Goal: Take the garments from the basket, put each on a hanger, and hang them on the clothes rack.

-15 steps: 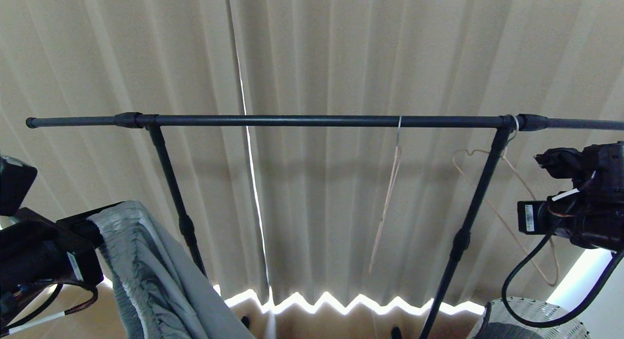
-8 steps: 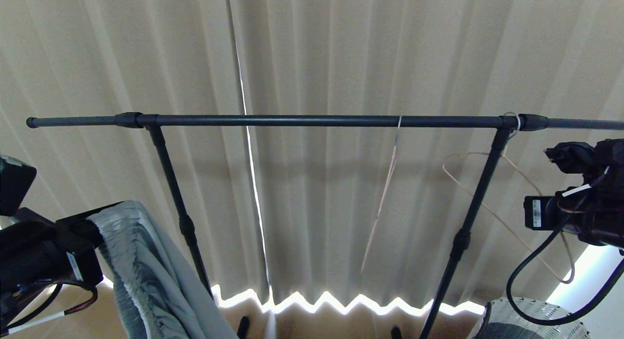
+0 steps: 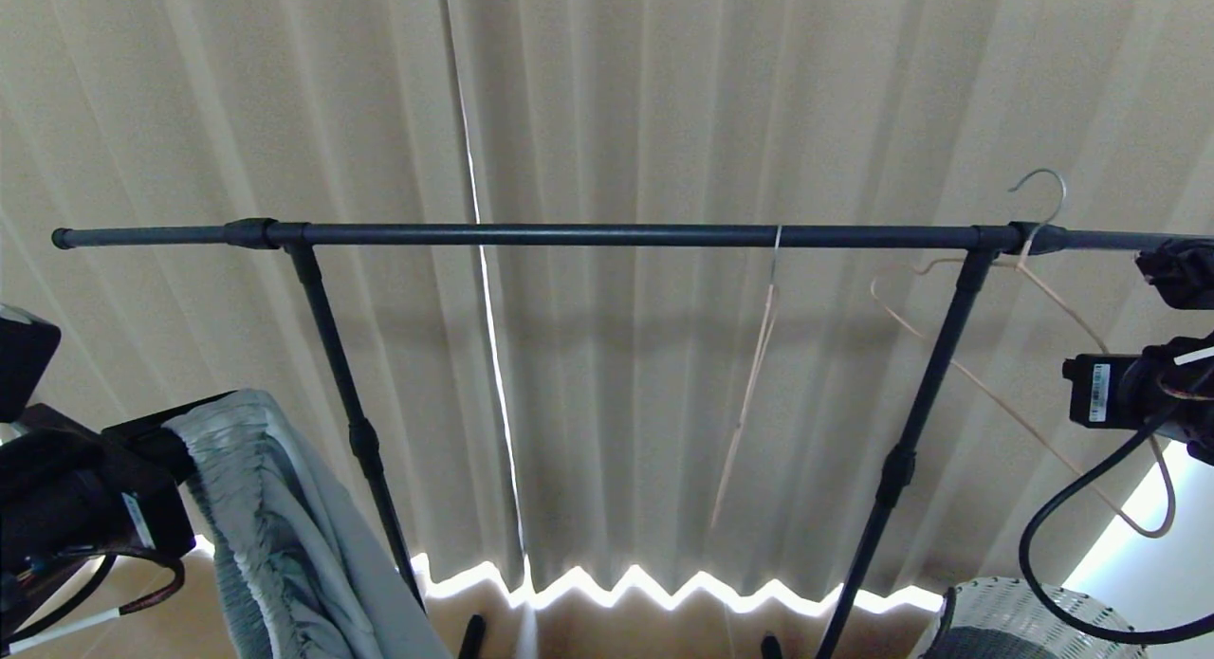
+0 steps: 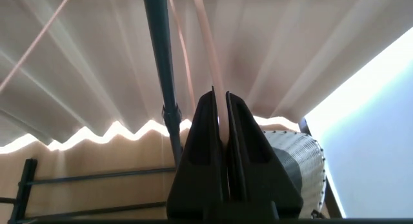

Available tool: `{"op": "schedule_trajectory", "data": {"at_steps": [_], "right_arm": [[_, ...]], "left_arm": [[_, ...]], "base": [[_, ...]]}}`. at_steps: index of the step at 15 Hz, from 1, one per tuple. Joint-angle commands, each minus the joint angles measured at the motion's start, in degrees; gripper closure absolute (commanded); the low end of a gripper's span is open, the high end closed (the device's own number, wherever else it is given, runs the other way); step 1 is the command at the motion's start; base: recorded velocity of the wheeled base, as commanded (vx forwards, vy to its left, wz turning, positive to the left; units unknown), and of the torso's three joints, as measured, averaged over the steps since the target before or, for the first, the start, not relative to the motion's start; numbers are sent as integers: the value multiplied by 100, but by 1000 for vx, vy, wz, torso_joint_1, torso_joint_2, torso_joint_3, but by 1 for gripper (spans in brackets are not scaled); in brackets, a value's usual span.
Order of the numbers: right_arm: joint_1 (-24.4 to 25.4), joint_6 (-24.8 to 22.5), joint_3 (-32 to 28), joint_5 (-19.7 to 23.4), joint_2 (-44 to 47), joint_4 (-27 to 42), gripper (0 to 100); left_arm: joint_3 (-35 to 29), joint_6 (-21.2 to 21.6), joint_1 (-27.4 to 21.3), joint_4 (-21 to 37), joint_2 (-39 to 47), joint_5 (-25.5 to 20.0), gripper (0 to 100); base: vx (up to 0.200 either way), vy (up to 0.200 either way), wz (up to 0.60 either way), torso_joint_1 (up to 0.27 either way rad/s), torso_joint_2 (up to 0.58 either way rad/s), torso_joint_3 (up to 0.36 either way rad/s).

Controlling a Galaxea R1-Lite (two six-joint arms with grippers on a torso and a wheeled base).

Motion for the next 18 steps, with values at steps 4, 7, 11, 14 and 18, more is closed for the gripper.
{"op": "schedule_trajectory", "data": {"at_steps": [4, 7, 11, 14, 18], "right_arm": [[-59, -1, 376, 3, -628, -3, 100], [-59, -98, 473, 3, -760, -3, 100], [-59, -107, 464, 12, -690, -3, 100], [-59, -107, 473, 12, -681, -3, 100], [-59, -107, 508, 12, -681, -3, 100]], "left_arm": [[11, 96, 7, -86, -18, 10, 100], [46, 202, 7, -86, -9, 10, 100], [64, 202, 15, -86, -18, 10, 100], [64, 202, 15, -86, -18, 10, 100], [81, 193, 24, -86, -18, 10, 100]], "base": [[0, 0, 0, 0, 0, 0], [-133, 0, 0, 2, 2, 0], [-200, 0, 0, 8, 7, 0], [-200, 0, 0, -4, 1, 6], [-150, 0, 0, 2, 2, 4]]}}
